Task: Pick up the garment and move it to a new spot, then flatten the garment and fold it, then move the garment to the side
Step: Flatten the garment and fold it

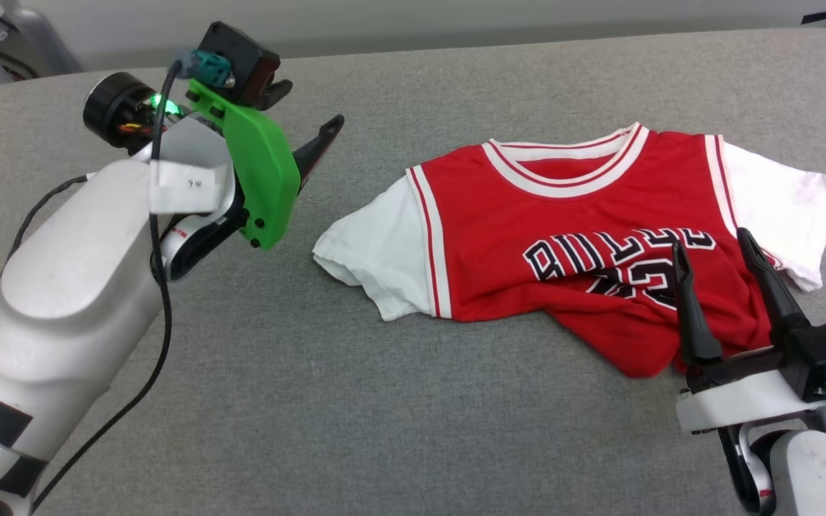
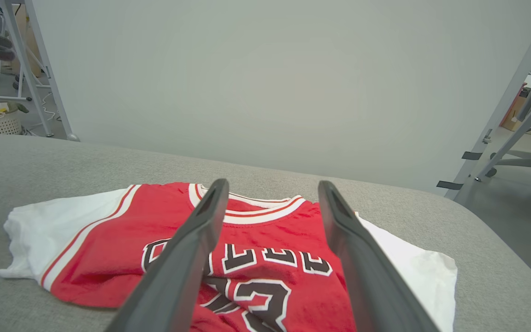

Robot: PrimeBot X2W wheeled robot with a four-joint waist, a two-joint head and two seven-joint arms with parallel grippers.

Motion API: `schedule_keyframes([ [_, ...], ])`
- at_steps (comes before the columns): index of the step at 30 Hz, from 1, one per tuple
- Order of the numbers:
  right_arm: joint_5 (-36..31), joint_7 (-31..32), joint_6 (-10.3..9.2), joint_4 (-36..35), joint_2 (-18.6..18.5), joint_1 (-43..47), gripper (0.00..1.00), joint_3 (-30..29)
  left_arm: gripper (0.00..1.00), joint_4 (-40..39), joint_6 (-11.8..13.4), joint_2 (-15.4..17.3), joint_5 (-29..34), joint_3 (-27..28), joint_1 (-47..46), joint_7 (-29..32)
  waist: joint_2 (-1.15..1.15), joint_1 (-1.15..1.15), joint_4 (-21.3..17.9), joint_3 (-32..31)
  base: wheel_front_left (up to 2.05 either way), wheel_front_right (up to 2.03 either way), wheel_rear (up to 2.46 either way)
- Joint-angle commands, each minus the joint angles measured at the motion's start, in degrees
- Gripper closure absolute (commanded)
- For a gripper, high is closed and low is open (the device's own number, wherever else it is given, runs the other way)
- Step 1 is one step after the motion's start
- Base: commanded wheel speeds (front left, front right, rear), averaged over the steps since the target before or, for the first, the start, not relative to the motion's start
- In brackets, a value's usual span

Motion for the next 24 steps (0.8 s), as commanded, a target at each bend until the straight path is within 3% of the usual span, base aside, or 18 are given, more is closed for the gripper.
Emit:
schedule_keyframes([
  [1, -0.67, -0.26, -0.05, -0.66, 0.4, -0.11, 0.0, 0.17, 0.0, 0.91, -0.16, 0.26, -3.76, -1.91, -2.02, 3.95, 0.0, 0.0, -1.06, 1.23, 0.0, 0.0, 0.0],
  [5, -0.96, -0.27, -0.05, -1.25, 0.86, -1.04, 0.0, 0.68, 0.0, 3.44, -0.16, 0.6, -10.7, -7.66, -5.46, 13.65, 0.0, 0.0, -2.17, 2.83, 0.0, 0.0, 0.0],
  [10, -1.37, -0.27, -0.05, -1.42, 1.31, -2.03, 0.0, 1.03, 0.0, 7.26, -0.16, 0.81, -15.01, -14.33, -7.4, 19.96, 0.0, 0.0, -3.36, 4.86, 0.0, 0.0, 0.0],
  [24, -2.26, -0.27, -0.05, -1.63, 1.9, -4.99, 0.0, 1.42, 0.0, 14.8, -0.16, 0.62, -20.36, -25.29, -6.27, 20.42, 0.0, 0.0, -5.92, 8.62, 0.0, 0.0, 0.0],
])
